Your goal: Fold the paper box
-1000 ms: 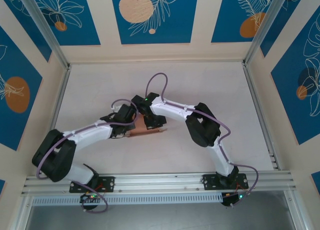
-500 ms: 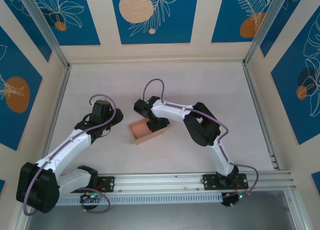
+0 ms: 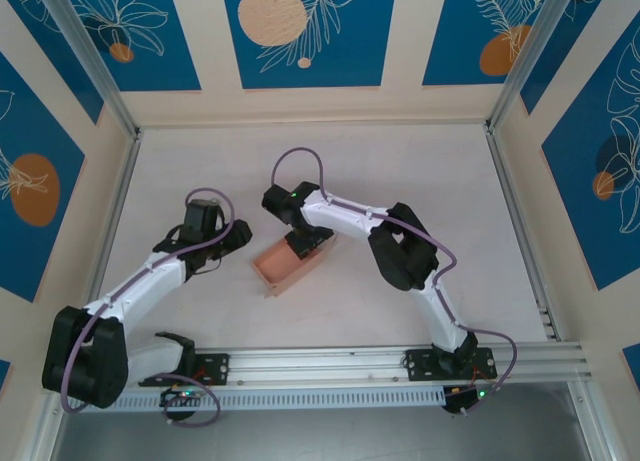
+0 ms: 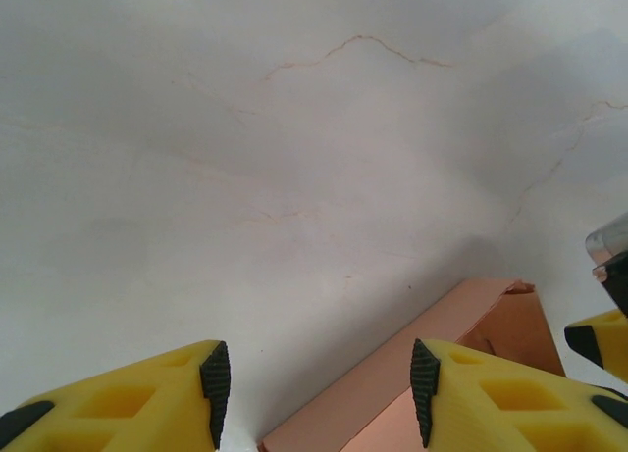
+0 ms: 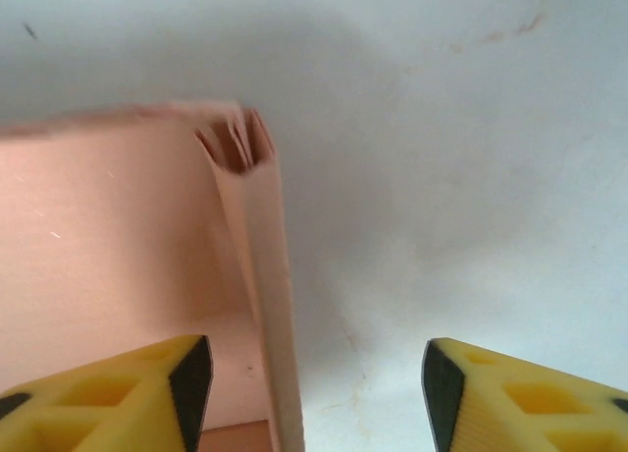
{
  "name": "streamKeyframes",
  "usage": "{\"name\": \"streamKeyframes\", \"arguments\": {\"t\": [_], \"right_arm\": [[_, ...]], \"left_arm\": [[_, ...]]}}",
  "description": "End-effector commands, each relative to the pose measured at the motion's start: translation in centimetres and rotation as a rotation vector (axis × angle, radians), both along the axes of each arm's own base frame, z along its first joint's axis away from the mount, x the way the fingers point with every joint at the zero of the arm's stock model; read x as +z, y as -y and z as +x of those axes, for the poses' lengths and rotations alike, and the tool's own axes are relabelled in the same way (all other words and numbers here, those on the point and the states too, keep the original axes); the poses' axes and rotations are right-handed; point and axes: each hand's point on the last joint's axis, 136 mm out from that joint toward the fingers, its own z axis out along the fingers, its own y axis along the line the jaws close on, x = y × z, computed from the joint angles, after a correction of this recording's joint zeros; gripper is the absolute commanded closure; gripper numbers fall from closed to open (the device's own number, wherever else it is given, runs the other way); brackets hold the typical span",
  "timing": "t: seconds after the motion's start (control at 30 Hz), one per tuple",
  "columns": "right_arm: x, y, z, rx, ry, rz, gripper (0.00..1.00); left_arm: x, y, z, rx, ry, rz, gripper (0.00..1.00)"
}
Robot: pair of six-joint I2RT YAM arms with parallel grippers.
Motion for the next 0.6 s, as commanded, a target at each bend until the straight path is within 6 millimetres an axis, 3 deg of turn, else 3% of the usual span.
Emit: {"name": "streamKeyframes", "arguments": {"t": [0.0,0.2,0.33,0.43,0.57], "right_arm": [[2.6,-1.6,0.7,0.039,0.032,0.068,0.32],[7.6,-4.2,1.8,0.064,0.105,0.176,0.26],[13.4,-5.1,2.0,0.061,0.207,0.248,0.26],[17.5,-4.2,1.5,0.013,0.292,0.294,0.27],[21.4,-0.8,-0.4,-0.104,0.355,0.373,0.28]], "left_arm": [[-0.2,0.4,0.1,-0.034,0.006,-0.017,0.49],[-1.5,0.2,-0.8,-0.048,-0.025,-0.006,0.54],[-2.9,-0.2,-1.1,-0.067,-0.067,0.045,0.57],[-4.1,-0.5,-1.1,-0.073,-0.094,0.078,0.64],[-5.5,0.2,-1.2,-0.106,-0.135,0.066,0.70]]}}
